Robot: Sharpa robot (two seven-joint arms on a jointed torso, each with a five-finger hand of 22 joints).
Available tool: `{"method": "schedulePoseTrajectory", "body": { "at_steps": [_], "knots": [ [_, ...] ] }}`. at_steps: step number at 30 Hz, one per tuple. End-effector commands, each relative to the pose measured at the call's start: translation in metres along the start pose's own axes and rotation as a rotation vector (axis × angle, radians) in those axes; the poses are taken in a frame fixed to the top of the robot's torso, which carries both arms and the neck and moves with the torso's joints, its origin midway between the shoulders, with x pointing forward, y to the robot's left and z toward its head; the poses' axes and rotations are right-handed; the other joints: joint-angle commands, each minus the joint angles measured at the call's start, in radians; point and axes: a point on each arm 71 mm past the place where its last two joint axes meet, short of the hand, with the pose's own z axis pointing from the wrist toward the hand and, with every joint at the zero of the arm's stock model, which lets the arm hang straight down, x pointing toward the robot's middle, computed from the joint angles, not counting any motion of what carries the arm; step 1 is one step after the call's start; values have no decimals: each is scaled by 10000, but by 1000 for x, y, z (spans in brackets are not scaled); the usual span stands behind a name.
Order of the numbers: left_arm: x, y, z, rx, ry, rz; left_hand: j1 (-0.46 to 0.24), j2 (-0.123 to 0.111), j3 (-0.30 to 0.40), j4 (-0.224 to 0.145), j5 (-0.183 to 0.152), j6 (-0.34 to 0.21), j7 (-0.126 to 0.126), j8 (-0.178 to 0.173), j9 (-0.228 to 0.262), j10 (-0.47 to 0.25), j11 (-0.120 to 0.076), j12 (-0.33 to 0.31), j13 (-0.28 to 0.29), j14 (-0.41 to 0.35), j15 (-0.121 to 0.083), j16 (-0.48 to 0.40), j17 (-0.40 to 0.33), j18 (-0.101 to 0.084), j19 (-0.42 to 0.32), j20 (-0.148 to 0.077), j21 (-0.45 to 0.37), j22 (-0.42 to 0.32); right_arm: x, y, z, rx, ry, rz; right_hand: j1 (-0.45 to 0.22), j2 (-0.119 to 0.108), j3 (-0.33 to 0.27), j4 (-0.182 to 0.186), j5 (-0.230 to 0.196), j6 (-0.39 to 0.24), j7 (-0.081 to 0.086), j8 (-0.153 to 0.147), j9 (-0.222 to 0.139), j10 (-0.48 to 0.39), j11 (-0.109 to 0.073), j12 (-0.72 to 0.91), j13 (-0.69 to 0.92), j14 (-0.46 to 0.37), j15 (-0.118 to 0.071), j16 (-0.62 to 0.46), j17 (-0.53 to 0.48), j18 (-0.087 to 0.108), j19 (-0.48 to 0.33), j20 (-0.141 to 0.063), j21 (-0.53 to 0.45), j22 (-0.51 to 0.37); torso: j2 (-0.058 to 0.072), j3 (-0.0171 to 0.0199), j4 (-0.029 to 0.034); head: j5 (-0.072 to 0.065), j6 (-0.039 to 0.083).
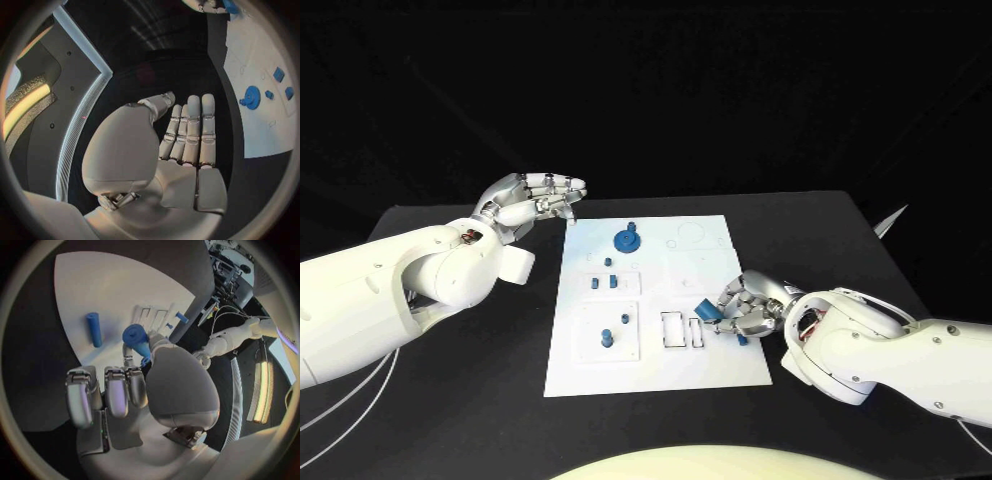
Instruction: Assemble the parts on the task board
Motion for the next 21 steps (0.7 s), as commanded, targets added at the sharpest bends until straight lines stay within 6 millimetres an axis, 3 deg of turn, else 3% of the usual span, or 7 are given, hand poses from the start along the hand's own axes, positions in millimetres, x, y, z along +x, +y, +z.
{"method": "schedulePoseTrajectory", "body": {
  "at_steps": [1,7,12,21],
  "knots": [
    [3,-1,1,31,195,-118,-40,92,-17,15,62,-21,-24,43,12,-65,3,68,-16,-92,7,-62,-16,53,-52,9,-22,12,3,2,0,65,333,469,-11,56,58,-7,59,303,-257,76,122,631,-88,-17,2078,842,-72,40,1481,-67,1046,-47,46,2628,4,-5,9,7,-20],
    [3,-1,1,30,207,-123,-40,92,-17,15,62,-21,-24,43,12,-65,3,68,-16,-92,7,-62,-16,53,-52,9,-22,12,12,12,5,-46,859,476,-535,19,177,0,-79,411,-276,91,151,641,-97,-26,2086,845,-79,39,1497,-67,1046,-53,46,2628,4,-5,11,34,-55],
    [4,-1,1,7,256,-140,-40,92,-17,15,62,-21,-24,43,12,-65,3,68,-16,-92,7,-62,-16,53,-52,9,-22,12,17,18,8,-86,1075,448,-1248,167,329,0,-301,574,-343,186,230,638,-159,-73,2065,849,-129,38,1516,-67,1046,-95,46,2628,2,-14,21,44,-49],
    [5,-1,1,-7,289,-151,-40,92,-17,15,62,-21,-24,43,12,-65,3,68,-16,-92,7,-62,-16,53,-52,9,-22,12,23,26,12,-154,1336,346,-1494,83,384,-15,-463,732,-410,315,315,665,-210,-51,2096,851,-168,37,1529,-67,1046,-126,46,2628,2,-2,6,113,-73]
  ]
}}
